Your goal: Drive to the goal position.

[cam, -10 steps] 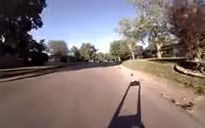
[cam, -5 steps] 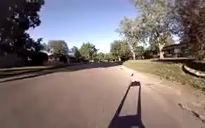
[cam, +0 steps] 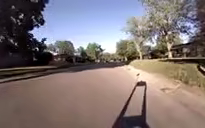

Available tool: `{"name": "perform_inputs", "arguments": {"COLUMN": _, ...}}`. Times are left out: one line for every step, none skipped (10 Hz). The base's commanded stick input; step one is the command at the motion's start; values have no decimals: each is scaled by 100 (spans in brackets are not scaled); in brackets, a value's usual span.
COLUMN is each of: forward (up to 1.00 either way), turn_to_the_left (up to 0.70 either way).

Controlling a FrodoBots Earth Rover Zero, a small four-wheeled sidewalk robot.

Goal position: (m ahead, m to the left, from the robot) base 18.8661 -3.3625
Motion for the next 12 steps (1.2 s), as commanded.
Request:
{"name": "perform_inputs", "arguments": {"forward": 100, "turn_to_the_left": 0}}
{"name": "perform_inputs", "arguments": {"forward": 100, "turn_to_the_left": 0}}
{"name": "perform_inputs", "arguments": {"forward": 100, "turn_to_the_left": 0}}
{"name": "perform_inputs", "arguments": {"forward": 100, "turn_to_the_left": 0}}
{"name": "perform_inputs", "arguments": {"forward": 100, "turn_to_the_left": 0}}
{"name": "perform_inputs", "arguments": {"forward": 100, "turn_to_the_left": 0}}
{"name": "perform_inputs", "arguments": {"forward": 100, "turn_to_the_left": 0}}
{"name": "perform_inputs", "arguments": {"forward": 100, "turn_to_the_left": 0}}
{"name": "perform_inputs", "arguments": {"forward": 100, "turn_to_the_left": 0}}
{"name": "perform_inputs", "arguments": {"forward": 100, "turn_to_the_left": 0}}
{"name": "perform_inputs", "arguments": {"forward": 100, "turn_to_the_left": 0}}
{"name": "perform_inputs", "arguments": {"forward": 100, "turn_to_the_left": 0}}
